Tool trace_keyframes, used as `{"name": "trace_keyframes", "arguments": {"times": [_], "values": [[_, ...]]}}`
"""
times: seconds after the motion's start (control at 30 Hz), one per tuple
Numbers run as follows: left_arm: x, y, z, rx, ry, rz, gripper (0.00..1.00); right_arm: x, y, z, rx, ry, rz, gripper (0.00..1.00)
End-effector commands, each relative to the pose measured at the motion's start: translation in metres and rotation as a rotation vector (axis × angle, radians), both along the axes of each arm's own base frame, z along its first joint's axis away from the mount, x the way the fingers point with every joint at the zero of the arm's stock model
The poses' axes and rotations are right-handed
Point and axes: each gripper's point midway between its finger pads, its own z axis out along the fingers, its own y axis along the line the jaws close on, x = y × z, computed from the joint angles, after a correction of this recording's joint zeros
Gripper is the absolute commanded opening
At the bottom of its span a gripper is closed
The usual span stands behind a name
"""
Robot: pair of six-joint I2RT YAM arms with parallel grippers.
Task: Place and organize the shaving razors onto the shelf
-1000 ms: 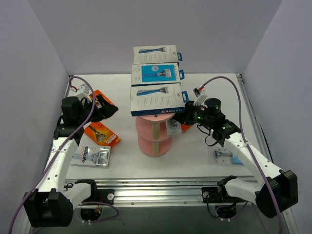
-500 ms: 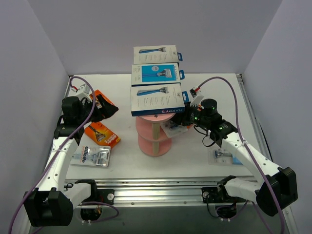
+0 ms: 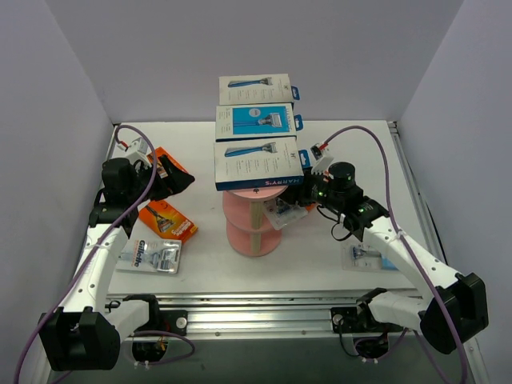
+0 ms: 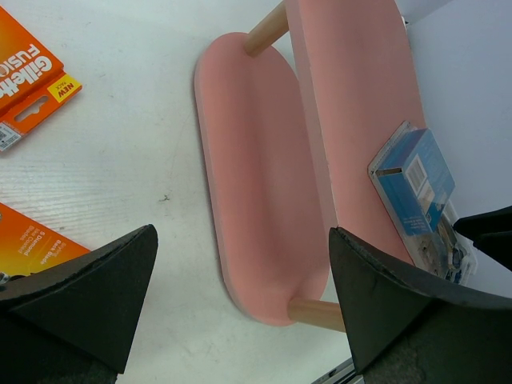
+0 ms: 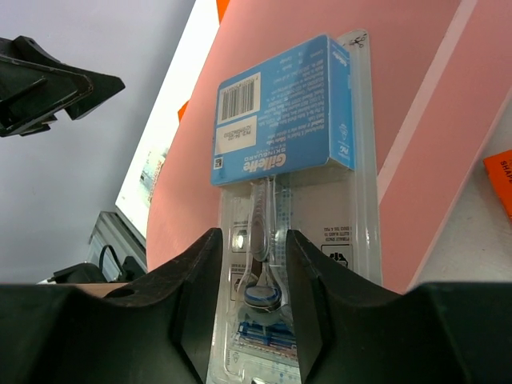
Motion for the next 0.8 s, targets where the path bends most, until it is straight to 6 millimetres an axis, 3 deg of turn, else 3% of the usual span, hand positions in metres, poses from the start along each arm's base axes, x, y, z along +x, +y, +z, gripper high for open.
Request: {"name": "trace_keyframes", "arguments": {"times": [0.0, 0.23, 0.4, 0.53, 0.77], "values": [[0.005, -0.002, 0.015, -0.008, -0.063, -0.017, 0.97, 0.004, -0.003, 0.035, 0.040, -0.078, -0.035, 0.34], [0.005, -0.001, 0.016, -0.001, -0.064, -0.015, 0.97, 0.014, -0.025, 0.043, 0.068, -0.085, -0.168, 0.41], [0.005, 0.000, 0.015, 0.003, -0.062, -0.013, 0.97, 0.023, -0.053, 0.044, 0.097, -0.073, -0.258, 0.41], [0.005, 0.000, 0.015, 0.004, -0.061, -0.011, 0.97, 0.023, -0.076, 0.033, 0.107, -0.025, -0.324, 0.38], [0.005, 0.000, 0.015, 0.001, -0.063, -0.014, 0.97, 0.003, -0.084, 0.005, 0.136, 0.115, -0.373, 0.37]]}}
